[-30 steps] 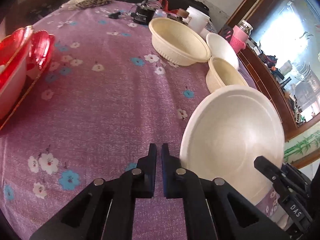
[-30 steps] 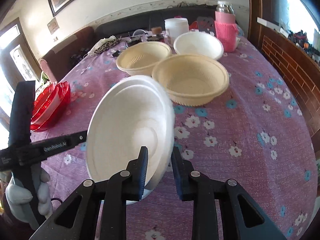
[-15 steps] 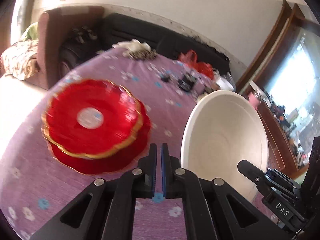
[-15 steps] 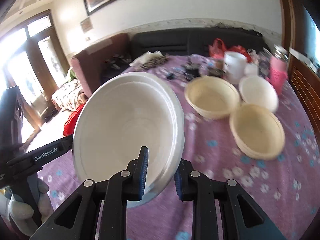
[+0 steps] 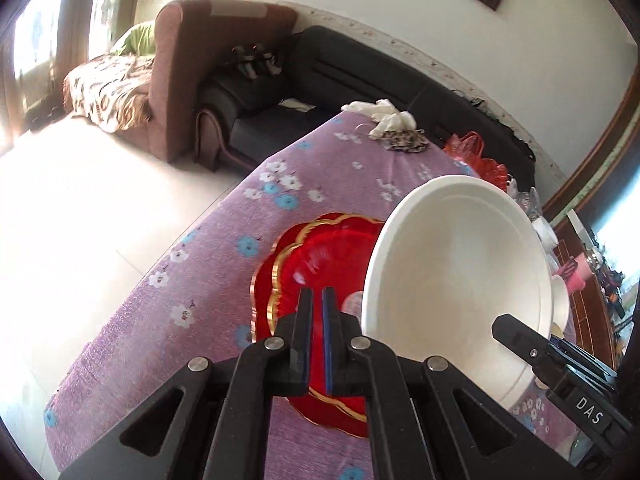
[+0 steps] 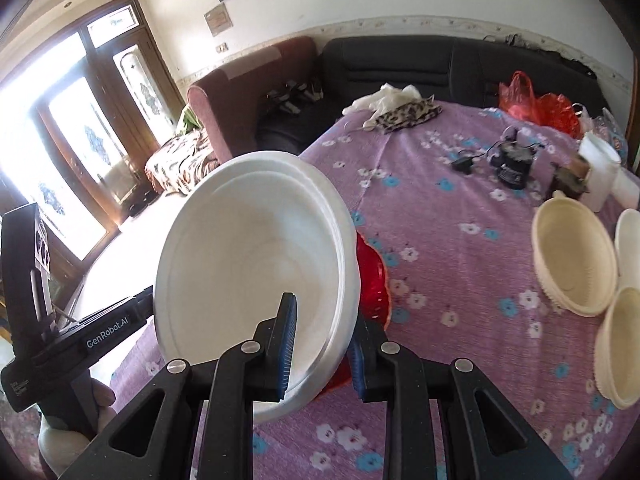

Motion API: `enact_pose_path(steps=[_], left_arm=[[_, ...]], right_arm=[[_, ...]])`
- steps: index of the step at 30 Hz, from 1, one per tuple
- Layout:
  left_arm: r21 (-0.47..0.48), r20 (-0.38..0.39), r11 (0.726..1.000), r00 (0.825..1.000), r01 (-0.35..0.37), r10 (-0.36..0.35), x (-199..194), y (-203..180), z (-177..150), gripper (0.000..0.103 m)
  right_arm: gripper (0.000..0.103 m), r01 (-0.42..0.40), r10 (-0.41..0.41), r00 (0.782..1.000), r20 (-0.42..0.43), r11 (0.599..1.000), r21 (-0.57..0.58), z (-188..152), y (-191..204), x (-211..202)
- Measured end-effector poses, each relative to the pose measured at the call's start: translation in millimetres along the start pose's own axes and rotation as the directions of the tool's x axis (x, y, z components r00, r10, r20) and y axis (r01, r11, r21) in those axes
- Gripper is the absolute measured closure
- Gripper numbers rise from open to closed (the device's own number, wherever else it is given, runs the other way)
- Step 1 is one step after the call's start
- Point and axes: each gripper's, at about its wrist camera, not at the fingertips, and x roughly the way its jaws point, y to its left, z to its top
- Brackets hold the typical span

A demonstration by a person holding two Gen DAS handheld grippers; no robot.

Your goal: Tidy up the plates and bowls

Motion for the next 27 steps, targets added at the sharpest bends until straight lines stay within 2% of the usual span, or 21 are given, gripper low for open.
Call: enact_pose_path(steps=[4, 9, 14, 17, 19, 21, 23, 24, 25, 27], left_arm=[[-0.035, -0.044, 0.999, 0.999, 0.005, -0.006, 17, 15, 3, 0.101], [-0.047, -0.037, 0.999, 0.999, 0.018, -0.020, 16, 19, 3, 0.101], [-0.056, -0.018, 0.998, 0.999, 0.026, -0.027, 11, 23, 6, 0.097], [-0.057, -0.005, 0.998, 0.999, 0.035, -0.035, 5, 23, 7, 0.088], [-0.046, 0.004, 0.998, 0.999, 0.042, -0.042, 0, 20, 6, 0.075], [-0.029, 0.015, 0.999, 0.999, 0.044, -0.043, -5, 16, 4, 0.068], [-0.012, 0.032, 1.000, 0.999, 0.028, -0.028, -11, 13, 3, 0.064], [-0.005, 0.038, 1.000, 0.999, 0.026, -0.025, -15, 12, 2, 0.060], [0.000, 0.050, 1.000, 0.999, 0.015, -0.015, -19, 12, 0, 0.051], [-0.005, 0.070, 1.000, 0.997, 0.014, -0.014, -27, 17, -2, 0.044]], right_arm=[[0.077, -0.009, 0.010, 0.998, -0.054, 1.000, 0.014, 4, -2, 25], [0.077, -0.007, 0.008, 0.996, -0.094, 1.000, 0.014, 9, -9, 42], [0.077, -0.019, 0.020, 0.995, -0.101, 1.000, 0.012, 10, -7, 50], [0.076, -0.004, 0.003, 0.995, -0.100, 1.000, -0.006, 9, -3, 54], [0.069, -0.002, 0.002, 0.995, -0.102, 1.000, -0.003, 8, -3, 57], [0.065, -0.015, 0.016, 0.994, -0.107, 1.000, 0.008, 7, -4, 59], [0.065, -0.015, 0.016, 0.994, -0.105, 1.000, 0.011, 7, -4, 59], [0.065, -0.012, 0.013, 0.995, -0.102, 1.000, 0.010, 7, -4, 58], [0.065, -0.010, 0.010, 0.995, -0.096, 1.000, 0.008, 7, -4, 57], [0.065, 0.005, -0.005, 0.997, -0.083, 1.000, 0.001, 8, -4, 54]])
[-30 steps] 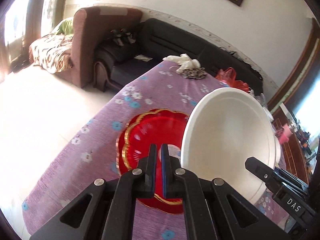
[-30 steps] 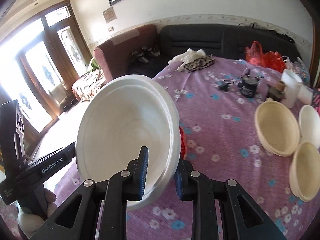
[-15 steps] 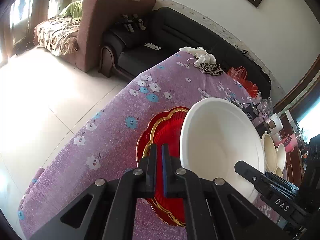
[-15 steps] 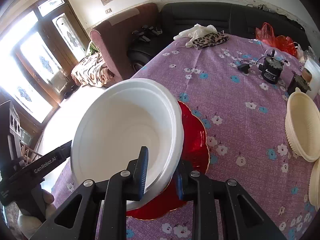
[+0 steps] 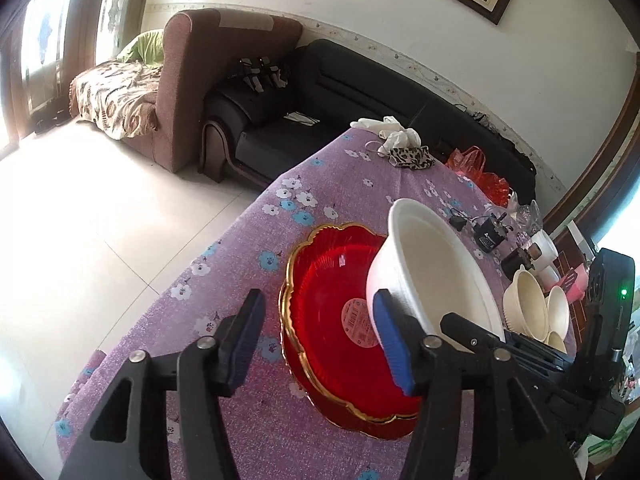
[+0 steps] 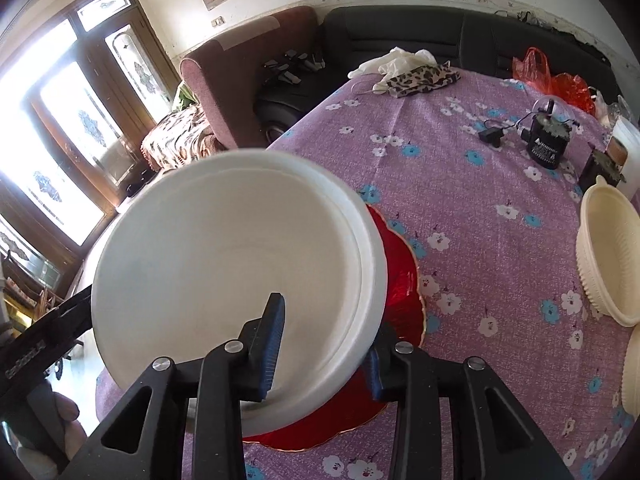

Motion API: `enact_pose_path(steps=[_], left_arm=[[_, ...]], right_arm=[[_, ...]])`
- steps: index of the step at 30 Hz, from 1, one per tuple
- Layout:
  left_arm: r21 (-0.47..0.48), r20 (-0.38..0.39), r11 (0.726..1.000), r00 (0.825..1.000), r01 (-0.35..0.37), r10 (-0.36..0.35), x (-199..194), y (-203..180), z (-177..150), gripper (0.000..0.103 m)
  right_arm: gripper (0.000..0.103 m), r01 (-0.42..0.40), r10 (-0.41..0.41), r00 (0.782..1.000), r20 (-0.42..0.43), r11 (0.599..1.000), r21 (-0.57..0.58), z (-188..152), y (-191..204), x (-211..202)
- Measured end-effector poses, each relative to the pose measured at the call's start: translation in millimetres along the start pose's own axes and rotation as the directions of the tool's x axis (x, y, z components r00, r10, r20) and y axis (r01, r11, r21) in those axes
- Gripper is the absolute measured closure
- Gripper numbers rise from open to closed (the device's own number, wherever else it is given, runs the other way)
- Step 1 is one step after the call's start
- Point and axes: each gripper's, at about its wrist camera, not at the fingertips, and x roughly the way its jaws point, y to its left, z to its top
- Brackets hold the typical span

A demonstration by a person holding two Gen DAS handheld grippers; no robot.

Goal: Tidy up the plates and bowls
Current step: 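Lower the white bowl onto the red plate stack and open the right tool, then swing both open tools toward the beige ribbed bowls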

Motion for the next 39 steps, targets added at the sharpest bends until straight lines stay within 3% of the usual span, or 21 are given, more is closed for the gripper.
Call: enact_pose_path(steps=[4, 6, 10, 20, 25, 30, 35, 39], left_arm=[[-0.039, 0.004, 0.999, 1.000, 0.023, -0.023, -7, 14, 0, 0.043], [-0.067, 0.027, 0.997, 0.999, 0.039, -0.037, -12, 23, 1, 0.043], [-0.152, 0.086, 0.988, 0.996, 0.031, -0.018, -25, 50, 4, 0.043], [-0.181, 0.061, 0.984, 0.998, 0.007, 0.004, -19, 71, -4, 0.043], [-0.189, 0.053, 0.982, 0.999, 0.006, 0.004, -17, 75, -8, 0.043], [-0.190, 0.040, 0.982, 0.999, -0.004, 0.012, -13, 75, -12, 0.043], [-0.168, 0.040, 0.981, 0.994, -0.095, 0.103, -8, 78, -10, 0.043], [-0.114, 0.047, 0.968, 0.972, -0.222, 0.228, 1, 77, -1, 0.043]], right_arm=[[0.068, 0.036, -0.035, 0.999, 0.020, 0.999, -0.029, 2, 5, -6], [0.074, 0.045, -0.043, 0.999, 0.025, 0.998, -0.048, 2, 8, -8], [0.074, 0.058, -0.055, 0.998, 0.036, 0.994, -0.089, 3, 20, -12], [0.073, 0.069, -0.069, 0.998, 0.006, 0.992, -0.102, 1, 30, 2], [0.039, 0.058, -0.056, 0.998, 0.030, 0.997, -0.056, 2, 19, -8], [0.036, 0.055, -0.053, 0.997, 0.061, 0.998, -0.037, 2, 16, -21], [0.036, 0.057, -0.056, 0.994, 0.093, 0.998, -0.004, -6, 6, -38], [0.036, 0.070, -0.071, 0.990, 0.120, 0.997, 0.014, -18, -6, -53]])
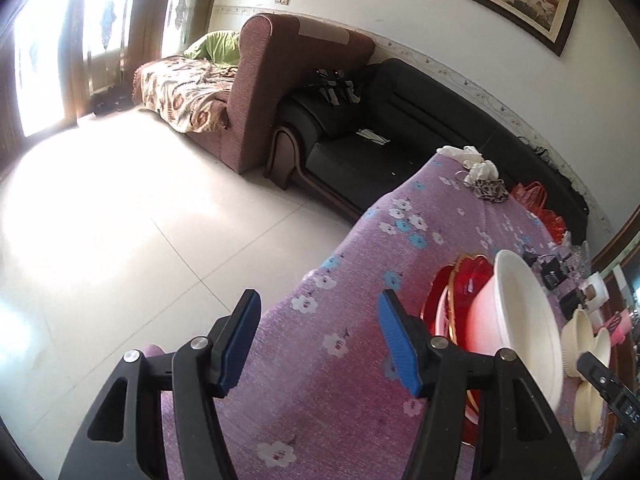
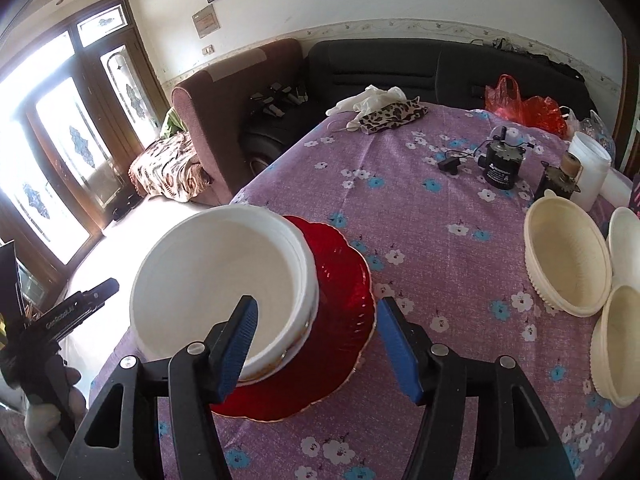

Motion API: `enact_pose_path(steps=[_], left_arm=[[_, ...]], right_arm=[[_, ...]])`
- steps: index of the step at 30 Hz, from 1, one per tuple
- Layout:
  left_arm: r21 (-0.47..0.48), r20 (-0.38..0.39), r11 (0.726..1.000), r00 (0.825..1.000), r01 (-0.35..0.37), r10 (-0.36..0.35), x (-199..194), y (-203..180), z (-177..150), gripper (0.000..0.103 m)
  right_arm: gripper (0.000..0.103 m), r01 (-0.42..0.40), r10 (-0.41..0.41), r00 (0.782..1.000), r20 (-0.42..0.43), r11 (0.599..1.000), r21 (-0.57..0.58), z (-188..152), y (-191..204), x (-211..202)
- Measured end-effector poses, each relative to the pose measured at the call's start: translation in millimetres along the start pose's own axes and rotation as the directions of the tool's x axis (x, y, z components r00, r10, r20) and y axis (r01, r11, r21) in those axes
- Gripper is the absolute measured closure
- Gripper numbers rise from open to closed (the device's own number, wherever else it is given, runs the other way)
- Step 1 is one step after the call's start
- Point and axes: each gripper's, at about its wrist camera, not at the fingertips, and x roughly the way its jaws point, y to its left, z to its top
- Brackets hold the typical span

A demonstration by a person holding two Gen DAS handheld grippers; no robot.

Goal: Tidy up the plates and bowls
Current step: 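Swing both open tools toward the beige ribbed bowls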

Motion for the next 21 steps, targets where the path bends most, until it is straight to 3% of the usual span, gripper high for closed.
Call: enact_pose_path(steps=[3, 7, 10, 15, 21], left_arm=[[0.071, 0.035, 0.992, 0.994, -0.102, 0.099, 7, -12, 7, 0.043], [0.154, 0.084, 0.960, 0.972, -0.232, 0.221, 22, -31, 13, 0.043], [0.196, 0.068, 0.939, 0.959, -0.282, 0.274, 40, -38, 9, 0.043], [0.221, 0.006, 0.941, 0.965, -0.256, 0.262, 60, -46, -4, 0.043], [0.204, -0.011, 0.950, 0.969, -0.239, 0.246, 57, -41, -3, 0.043]], right_arm=[[0.036, 0.008, -0.008, 1.000, 0.001, 1.000, 0.022, -9, -11, -7], [0.036, 0.002, -0.001, 1.000, -0.019, 0.998, 0.059, -19, -26, -7], [0.036, -0.004, 0.007, 1.000, -0.028, 0.996, 0.084, -23, -34, -8], [0.036, -0.012, 0.015, 0.999, -0.029, 0.995, 0.096, -26, -39, -10], [0.036, -0.013, 0.017, 0.999, -0.032, 0.994, 0.111, -28, -44, -10]])
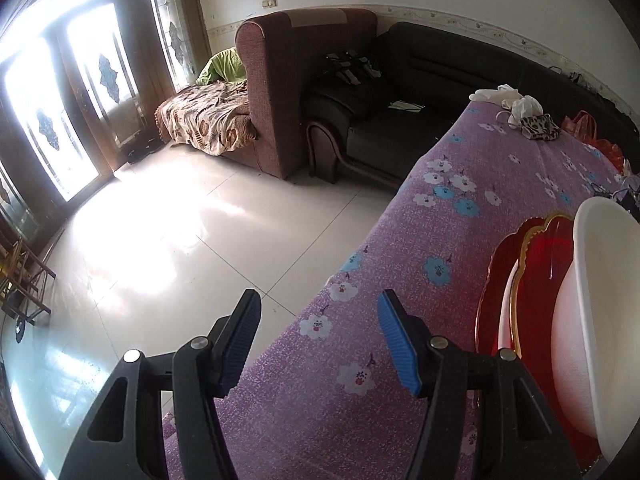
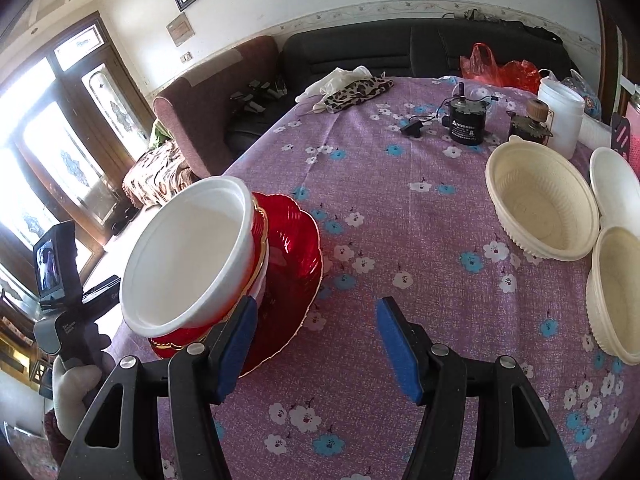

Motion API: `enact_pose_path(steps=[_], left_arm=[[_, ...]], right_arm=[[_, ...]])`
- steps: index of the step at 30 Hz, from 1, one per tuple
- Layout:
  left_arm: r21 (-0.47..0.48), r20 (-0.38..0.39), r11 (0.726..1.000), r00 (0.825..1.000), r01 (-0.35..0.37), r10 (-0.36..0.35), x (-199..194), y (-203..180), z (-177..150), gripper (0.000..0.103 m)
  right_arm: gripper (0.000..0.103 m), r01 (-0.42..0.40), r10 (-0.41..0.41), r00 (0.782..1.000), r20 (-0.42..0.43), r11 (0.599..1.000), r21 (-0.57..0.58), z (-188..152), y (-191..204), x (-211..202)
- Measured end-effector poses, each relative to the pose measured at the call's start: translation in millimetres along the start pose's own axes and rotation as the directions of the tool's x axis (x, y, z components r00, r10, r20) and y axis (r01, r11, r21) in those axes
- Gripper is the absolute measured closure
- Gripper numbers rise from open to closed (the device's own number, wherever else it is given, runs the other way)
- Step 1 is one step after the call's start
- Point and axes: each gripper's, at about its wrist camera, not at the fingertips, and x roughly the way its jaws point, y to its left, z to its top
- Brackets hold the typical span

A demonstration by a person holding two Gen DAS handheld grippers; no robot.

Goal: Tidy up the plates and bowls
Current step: 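Swing both open tools toward the beige ribbed bowls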

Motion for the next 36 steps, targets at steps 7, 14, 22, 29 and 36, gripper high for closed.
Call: enact_pose_path(steps=[7, 14, 22, 29, 36], left_arm=[[-0.140, 0.050, 0.983, 0.992, 0.120, -0.114, -34, 47, 4, 0.038], [-0.154, 0.137, 0.930, 0.940, 0.333, -0.314, -86, 38, -8, 0.029], [0.093, 0.088, 0.891, 0.888, 0.444, -0.452, -127, -68, -34, 0.021], [0.244, -0.012, 0.834, 0.861, 0.496, -0.509, -149, -156, -64, 0.021], [0.353, -0.034, 0.785, 0.845, 0.510, -0.533, -183, -222, -80, 0.021]], right_arm=[[0.033, 0.018, -0.019, 1.000, 0.015, 0.999, 0.047, -11, -29, -15], [0.033, 0.048, -0.046, 0.999, -0.015, 0.982, 0.184, -55, -95, -30], [0.033, 0.140, -0.187, 0.980, 0.071, 0.894, 0.426, -90, -214, -111], [0.030, 0.148, -0.265, 0.955, 0.132, 0.813, 0.563, -105, -286, -158], [0.030, 0.108, -0.252, 0.955, 0.157, 0.789, 0.605, -83, -319, -141]])
